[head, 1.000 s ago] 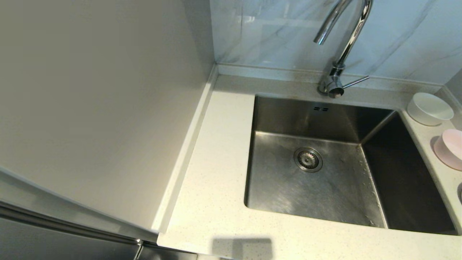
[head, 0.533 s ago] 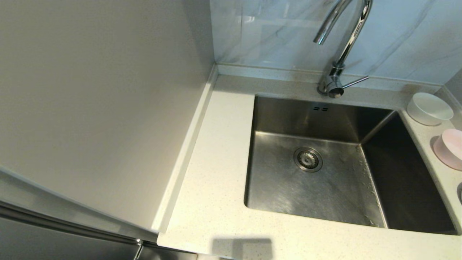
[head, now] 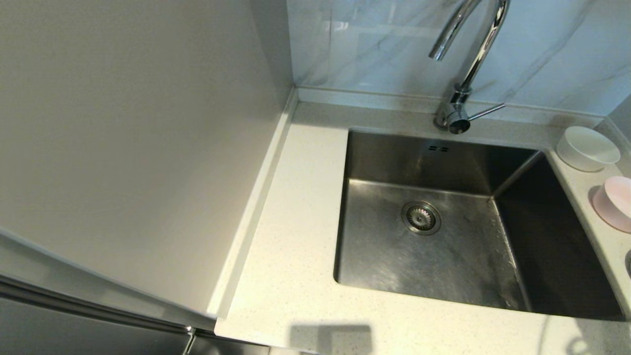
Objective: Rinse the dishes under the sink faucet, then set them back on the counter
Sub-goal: Put a bowl into the sink
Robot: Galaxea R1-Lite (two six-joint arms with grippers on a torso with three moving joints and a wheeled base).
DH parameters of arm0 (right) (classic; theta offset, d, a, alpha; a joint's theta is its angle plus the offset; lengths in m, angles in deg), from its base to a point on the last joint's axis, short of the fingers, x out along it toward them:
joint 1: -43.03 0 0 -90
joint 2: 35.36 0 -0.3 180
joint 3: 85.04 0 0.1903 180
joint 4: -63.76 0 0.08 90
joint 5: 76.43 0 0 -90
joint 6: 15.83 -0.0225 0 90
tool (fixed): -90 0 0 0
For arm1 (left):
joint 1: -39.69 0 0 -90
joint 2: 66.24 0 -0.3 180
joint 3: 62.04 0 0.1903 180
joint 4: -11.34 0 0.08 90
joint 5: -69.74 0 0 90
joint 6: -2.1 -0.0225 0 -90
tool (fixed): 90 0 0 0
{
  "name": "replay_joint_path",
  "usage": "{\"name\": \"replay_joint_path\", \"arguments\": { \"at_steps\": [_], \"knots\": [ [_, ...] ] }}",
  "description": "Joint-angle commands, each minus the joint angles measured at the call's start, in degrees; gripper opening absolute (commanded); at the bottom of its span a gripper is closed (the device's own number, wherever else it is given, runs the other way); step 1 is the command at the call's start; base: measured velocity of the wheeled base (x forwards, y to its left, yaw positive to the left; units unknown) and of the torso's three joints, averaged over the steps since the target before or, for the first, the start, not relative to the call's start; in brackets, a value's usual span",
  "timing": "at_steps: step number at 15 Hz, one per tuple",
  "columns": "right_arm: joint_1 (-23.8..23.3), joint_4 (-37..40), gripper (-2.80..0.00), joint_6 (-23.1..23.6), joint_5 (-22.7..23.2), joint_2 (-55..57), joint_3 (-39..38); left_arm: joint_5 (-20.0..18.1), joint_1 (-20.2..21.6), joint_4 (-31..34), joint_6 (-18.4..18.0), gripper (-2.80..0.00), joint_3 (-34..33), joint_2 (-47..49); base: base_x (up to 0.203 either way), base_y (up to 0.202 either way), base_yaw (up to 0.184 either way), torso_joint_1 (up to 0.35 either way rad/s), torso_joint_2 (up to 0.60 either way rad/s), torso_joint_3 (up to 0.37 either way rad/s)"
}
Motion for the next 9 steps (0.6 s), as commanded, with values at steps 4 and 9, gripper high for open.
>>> {"name": "replay_joint_path", "arguments": {
  "at_steps": [4, 9],
  "knots": [
    [-3.0, 3.1, -2.2, 9.7, -1.0, 33.8, 22.3, 0.0, 0.0, 0.0, 0.0, -2.8, 0.0, -0.2, 0.0, 0.0, 0.0, 0.0, 0.0, 0.0],
    [-5.4, 7.7, 0.0, 14.9, -1.0, 48.2, 33.0, 0.0, 0.0, 0.0, 0.0, -2.8, 0.0, -0.2, 0.0, 0.0, 0.0, 0.0, 0.0, 0.0]
  ]
}}
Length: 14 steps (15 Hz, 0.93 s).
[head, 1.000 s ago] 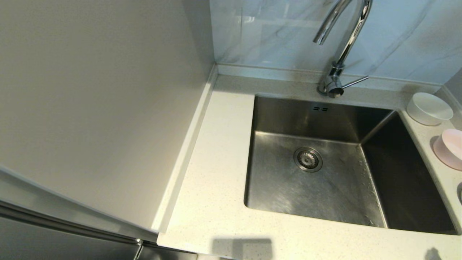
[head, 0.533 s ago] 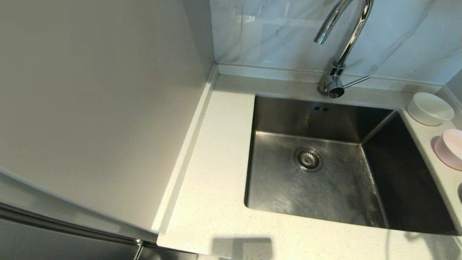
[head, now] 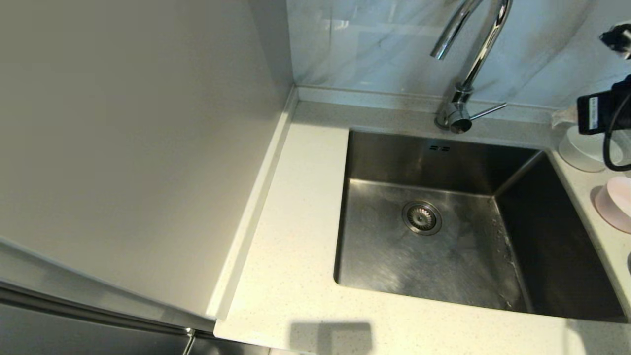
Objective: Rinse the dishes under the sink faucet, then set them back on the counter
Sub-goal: Put a bowl into the sink
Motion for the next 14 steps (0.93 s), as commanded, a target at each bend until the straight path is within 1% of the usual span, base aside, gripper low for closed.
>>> {"name": "replay_joint_path", "arguments": {
  "at_steps": [1, 3, 5, 6, 8, 10, 12, 14],
  "knots": [
    [-1.5, 2.5, 0.0, 0.0, 0.2, 9.7, 6.7, 0.0, 0.0, 0.0, 0.0, -2.8, 0.0, -0.2, 0.0, 0.0, 0.0, 0.0, 0.0, 0.0],
    [-3.6, 8.8, 0.0, -2.7, 1.2, 15.2, 16.0, 0.0, 0.0, 0.0, 0.0, -2.8, 0.0, -0.2, 0.0, 0.0, 0.0, 0.0, 0.0, 0.0],
    [-6.2, 15.1, 0.0, -6.7, 4.5, 20.5, 24.3, 0.0, 0.0, 0.0, 0.0, -2.8, 0.0, -0.2, 0.0, 0.0, 0.0, 0.0, 0.0, 0.0],
    [-7.7, 16.6, 0.0, -9.0, 6.1, 22.6, 25.8, 0.0, 0.0, 0.0, 0.0, -2.8, 0.0, -0.2, 0.0, 0.0, 0.0, 0.0, 0.0, 0.0],
    [-9.4, 16.9, 0.0, -15.8, 7.8, 24.4, 26.0, 0.0, 0.0, 0.0, 0.0, -2.8, 0.0, -0.2, 0.0, 0.0, 0.0, 0.0, 0.0, 0.0],
    [-11.3, 14.0, 0.0, -20.4, 9.2, 26.1, 25.9, 0.0, 0.0, 0.0, 0.0, -2.8, 0.0, -0.2, 0.0, 0.0, 0.0, 0.0, 0.0, 0.0],
    [-12.4, 11.0, 0.0, -22.9, 9.3, 26.7, 25.9, 0.0, 0.0, 0.0, 0.0, -2.8, 0.0, -0.2, 0.0, 0.0, 0.0, 0.0, 0.0, 0.0],
    [-13.1, 10.0, 0.0, -23.0, 9.4, 26.3, 25.9, 0.0, 0.0, 0.0, 0.0, -2.8, 0.0, -0.2, 0.0, 0.0, 0.0, 0.0, 0.0, 0.0]
  ]
}}
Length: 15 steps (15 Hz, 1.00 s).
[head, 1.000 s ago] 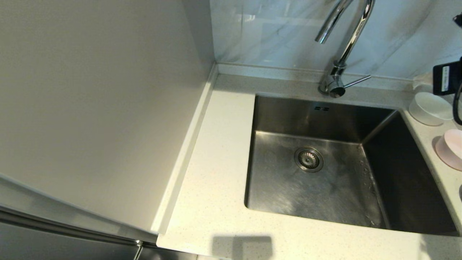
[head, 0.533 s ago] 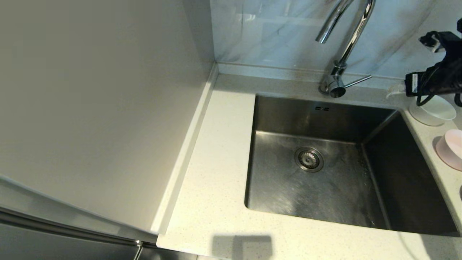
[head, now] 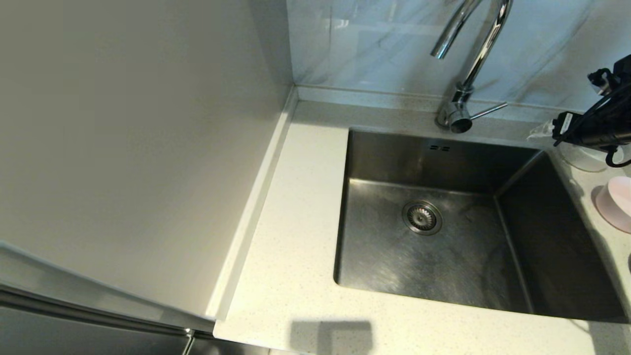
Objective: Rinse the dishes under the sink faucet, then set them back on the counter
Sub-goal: Put a bowl into the sink
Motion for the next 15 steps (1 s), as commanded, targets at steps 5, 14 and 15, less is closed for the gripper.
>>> {"name": "replay_joint_path", "arguments": {
  "at_steps": [5, 14, 15],
  "knots": [
    [-1.7, -3.5, 0.0, -0.1, 0.7, -2.5, 0.0, 0.0, 0.0, 0.0, 0.0, -2.8, 0.0, -0.2, 0.0, 0.0, 0.0, 0.0, 0.0, 0.0],
    [-3.6, -7.0, 0.0, 12.1, -0.5, 2.0, -0.1, 0.0, 0.0, 0.0, 0.0, -2.8, 0.0, -0.2, 0.0, 0.0, 0.0, 0.0, 0.0, 0.0],
    [-3.9, -8.6, 0.0, 12.7, -0.6, 2.8, -0.1, 0.0, 0.0, 0.0, 0.0, -2.8, 0.0, -0.2, 0.0, 0.0, 0.0, 0.0, 0.0, 0.0]
  ]
}}
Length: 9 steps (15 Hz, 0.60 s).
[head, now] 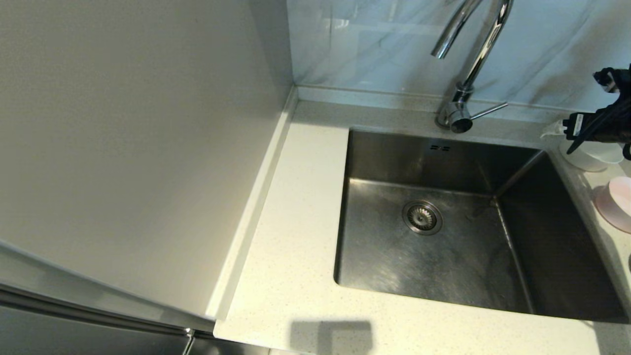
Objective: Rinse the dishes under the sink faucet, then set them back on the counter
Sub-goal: Put a bowl into the sink
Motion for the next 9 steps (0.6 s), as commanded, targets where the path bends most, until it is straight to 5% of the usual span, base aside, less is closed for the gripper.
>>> {"name": "replay_joint_path", "arguments": {
  "at_steps": [1, 9],
  "knots": [
    [-0.4, -2.4, 0.0, 0.8, -1.0, 1.9, 0.0, 0.0, 0.0, 0.0, 0.0, -2.8, 0.0, -0.2, 0.0, 0.0, 0.0, 0.0, 0.0, 0.0],
    [-0.9, -7.2, 0.0, 3.2, -4.2, 6.6, 0.1, 0.0, 0.0, 0.0, 0.0, -2.8, 0.0, -0.2, 0.0, 0.0, 0.0, 0.0, 0.0, 0.0]
  ]
}}
